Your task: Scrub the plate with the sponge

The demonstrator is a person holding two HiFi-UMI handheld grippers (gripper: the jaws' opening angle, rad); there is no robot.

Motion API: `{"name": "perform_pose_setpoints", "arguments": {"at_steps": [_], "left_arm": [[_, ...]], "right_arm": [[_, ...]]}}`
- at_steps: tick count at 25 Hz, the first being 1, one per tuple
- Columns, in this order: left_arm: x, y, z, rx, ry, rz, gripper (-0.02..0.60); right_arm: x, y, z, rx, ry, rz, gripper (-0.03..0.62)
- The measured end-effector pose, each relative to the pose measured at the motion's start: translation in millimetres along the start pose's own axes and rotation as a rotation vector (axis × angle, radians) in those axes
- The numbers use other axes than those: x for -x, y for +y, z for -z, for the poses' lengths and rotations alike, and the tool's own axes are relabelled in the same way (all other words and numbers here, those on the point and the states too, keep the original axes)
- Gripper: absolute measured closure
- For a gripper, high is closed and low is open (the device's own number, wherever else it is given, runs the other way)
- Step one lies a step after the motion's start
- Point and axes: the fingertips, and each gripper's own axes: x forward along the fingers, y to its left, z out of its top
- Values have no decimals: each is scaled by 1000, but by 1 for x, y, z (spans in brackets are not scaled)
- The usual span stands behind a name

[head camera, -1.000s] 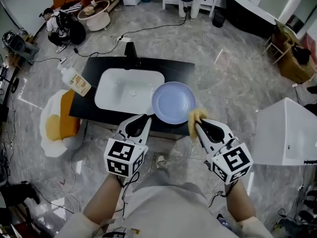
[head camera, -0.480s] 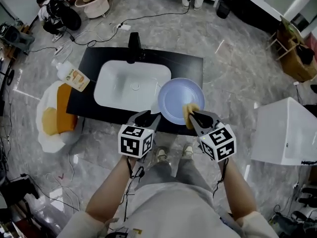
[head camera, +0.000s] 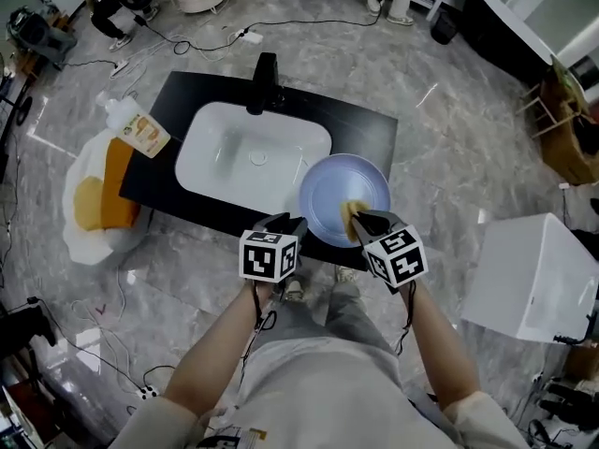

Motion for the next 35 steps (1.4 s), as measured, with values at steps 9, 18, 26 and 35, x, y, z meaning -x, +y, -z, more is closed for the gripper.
{"name": "perform_pose_setpoints", "arguments": {"at_steps": [9,18,26,35], "left_arm": [[-42,9,15,173,47,-70,433],[-72,21,38,376,58,-160,433],[-82,21,56,457,67,-238,449],[-85,22,54,503,27,-269,526]], "right_arm": [[-51,-31,26,134,128,-117,548],[-79,-31,43,283,209,-324,548],[-86,-17,57,415,262,-451,548],[-94,-2,60,504,299,-484,548]]}}
